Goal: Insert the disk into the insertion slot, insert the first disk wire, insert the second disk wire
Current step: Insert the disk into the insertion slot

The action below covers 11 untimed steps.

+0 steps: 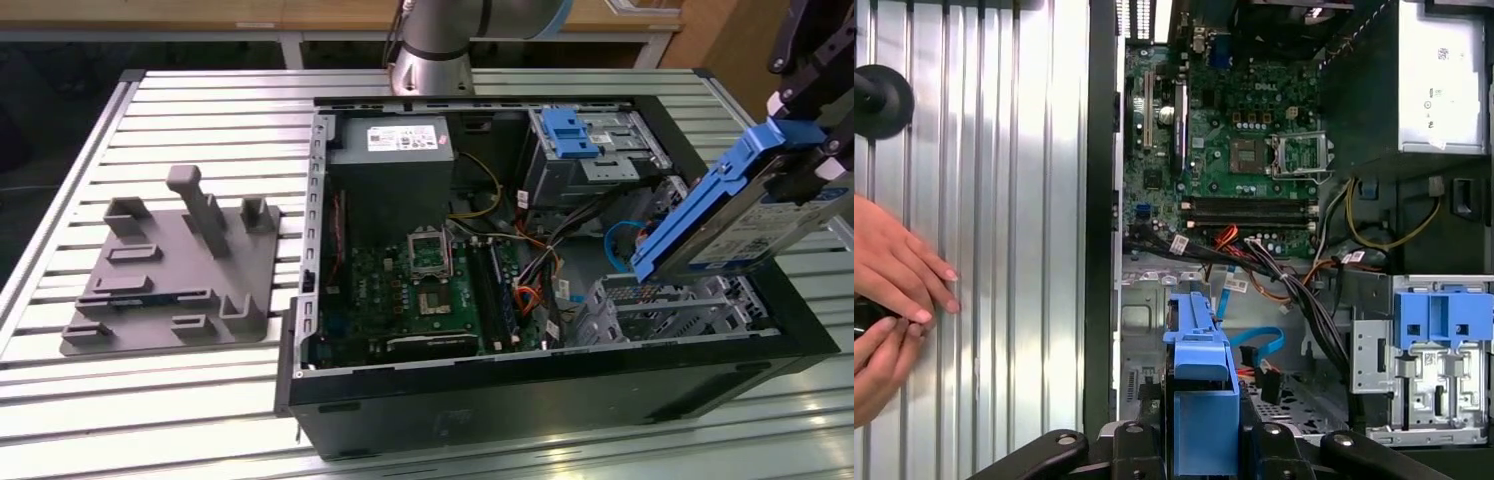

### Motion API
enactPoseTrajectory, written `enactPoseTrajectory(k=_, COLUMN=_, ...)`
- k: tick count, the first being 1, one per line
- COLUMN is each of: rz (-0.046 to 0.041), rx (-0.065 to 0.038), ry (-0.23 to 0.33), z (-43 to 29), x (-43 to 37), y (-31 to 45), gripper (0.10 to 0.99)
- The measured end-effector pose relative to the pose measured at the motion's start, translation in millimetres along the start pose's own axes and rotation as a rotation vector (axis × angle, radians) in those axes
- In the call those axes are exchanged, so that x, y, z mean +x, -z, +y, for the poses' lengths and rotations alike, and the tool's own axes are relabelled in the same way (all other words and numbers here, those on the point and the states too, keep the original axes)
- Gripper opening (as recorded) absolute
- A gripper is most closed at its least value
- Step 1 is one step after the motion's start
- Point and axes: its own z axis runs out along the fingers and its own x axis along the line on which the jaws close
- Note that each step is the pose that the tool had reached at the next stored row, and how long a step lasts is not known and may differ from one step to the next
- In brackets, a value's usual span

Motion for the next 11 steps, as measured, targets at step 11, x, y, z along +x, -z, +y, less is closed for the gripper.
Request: enactPoseTrajectory(k=11, rz=0.0017, rx=0.0, ry=0.0, z=0.0, x=-0.3, y=-0.5, gripper=0.361)
